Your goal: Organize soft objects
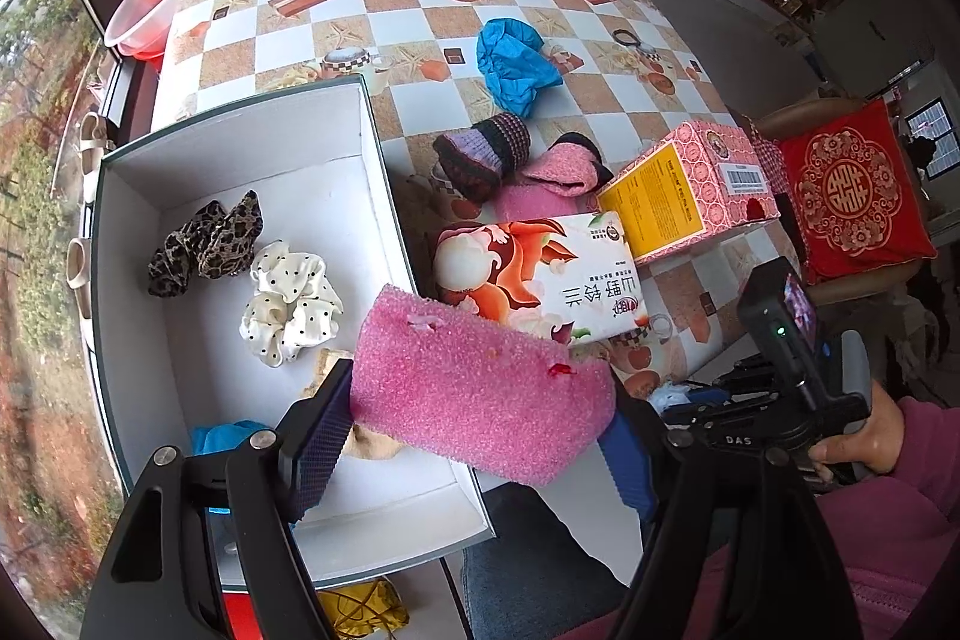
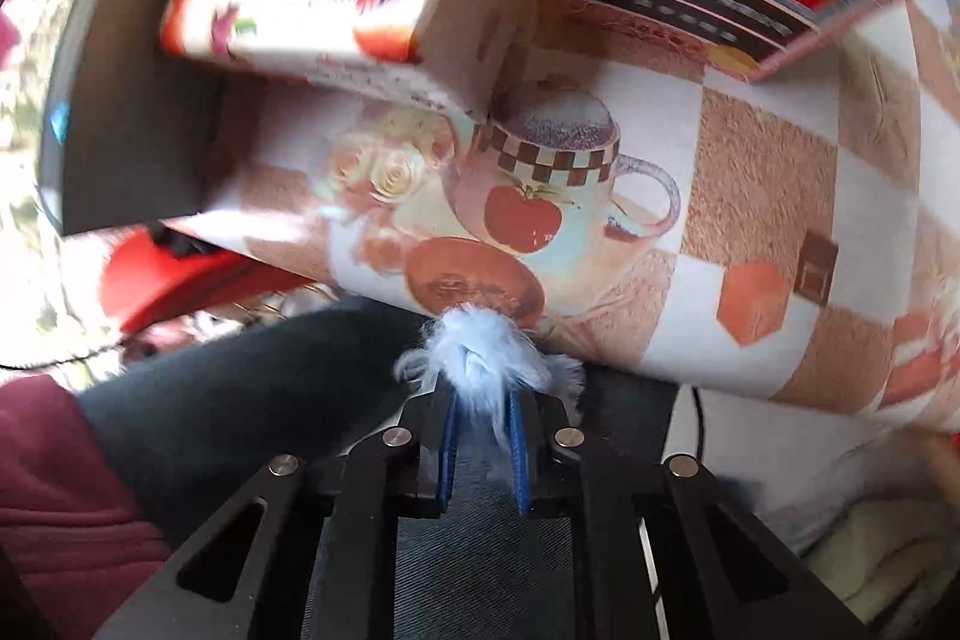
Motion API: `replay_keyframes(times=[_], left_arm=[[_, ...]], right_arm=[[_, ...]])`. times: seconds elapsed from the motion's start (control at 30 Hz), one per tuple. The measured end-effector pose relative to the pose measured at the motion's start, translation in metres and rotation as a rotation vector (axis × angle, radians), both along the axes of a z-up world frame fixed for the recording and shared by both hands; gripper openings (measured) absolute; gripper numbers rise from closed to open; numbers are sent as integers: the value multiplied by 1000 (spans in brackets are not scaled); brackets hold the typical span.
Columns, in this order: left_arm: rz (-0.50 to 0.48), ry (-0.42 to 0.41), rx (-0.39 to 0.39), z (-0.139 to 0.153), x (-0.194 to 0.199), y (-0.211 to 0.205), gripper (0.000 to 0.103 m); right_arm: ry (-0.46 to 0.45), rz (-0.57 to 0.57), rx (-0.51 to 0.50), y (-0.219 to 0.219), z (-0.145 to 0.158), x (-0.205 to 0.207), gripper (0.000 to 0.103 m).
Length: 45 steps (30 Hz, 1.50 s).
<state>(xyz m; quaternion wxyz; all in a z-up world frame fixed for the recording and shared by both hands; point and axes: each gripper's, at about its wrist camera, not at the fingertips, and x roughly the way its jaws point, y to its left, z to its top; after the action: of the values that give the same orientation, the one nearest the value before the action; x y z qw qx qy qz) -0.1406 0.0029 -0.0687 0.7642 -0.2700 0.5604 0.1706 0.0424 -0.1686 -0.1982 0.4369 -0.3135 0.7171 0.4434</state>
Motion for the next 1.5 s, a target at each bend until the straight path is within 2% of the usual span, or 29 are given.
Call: replay_keyframes(times=[0.07,0.13,0.27,0.37,0.4,0.43,0.47,0.5,0.53,0.67,0.73,0.77,0.83,1.07,1.2,1.27,1.37,1.5], left_arm=[[5,4,-2,-2,1,3,78],[15,8,-15,-6,1,6,78],[28,9,-29,-9,4,11,78],[20,-6,-4,-2,2,9,78],[20,-8,-2,-1,1,9,78],[22,-9,-5,-1,1,9,78],[25,-8,-9,-1,0,9,78],[27,-5,-12,-2,0,9,78],[29,-2,-12,-3,-1,9,78],[38,6,-24,-8,-3,8,78],[39,17,-31,-12,-3,7,78],[40,20,-33,-13,-4,6,78],[44,23,-35,-14,-6,5,78],[57,33,-59,-22,-6,7,78],[63,40,-53,-23,-6,7,78],[68,42,-48,-23,-7,8,78],[88,44,-33,-21,-11,12,78],[136,29,-15,-14,-21,20,78]], right_arm=[[67,-77,40,-3,12,15,5],[78,-104,71,-1,25,23,5],[18,-64,61,9,23,30,5],[50,-28,73,10,21,22,6],[42,7,64,9,23,17,13],[27,54,44,13,22,11,24],[3,105,23,15,19,3,61],[-33,148,14,17,16,-4,86],[-61,196,13,18,14,-13,87],[-82,298,8,26,1,-36,85],[-145,344,-37,32,-13,-53,43],[-145,332,-60,32,-21,-57,17],[-117,264,-52,30,-22,-50,16],[68,10,-53,11,-24,-3,16],[135,-52,-5,-1,-4,29,16],[167,-70,34,1,1,27,16],[198,-93,92,7,28,36,16],[204,-88,194,23,86,49,16]])
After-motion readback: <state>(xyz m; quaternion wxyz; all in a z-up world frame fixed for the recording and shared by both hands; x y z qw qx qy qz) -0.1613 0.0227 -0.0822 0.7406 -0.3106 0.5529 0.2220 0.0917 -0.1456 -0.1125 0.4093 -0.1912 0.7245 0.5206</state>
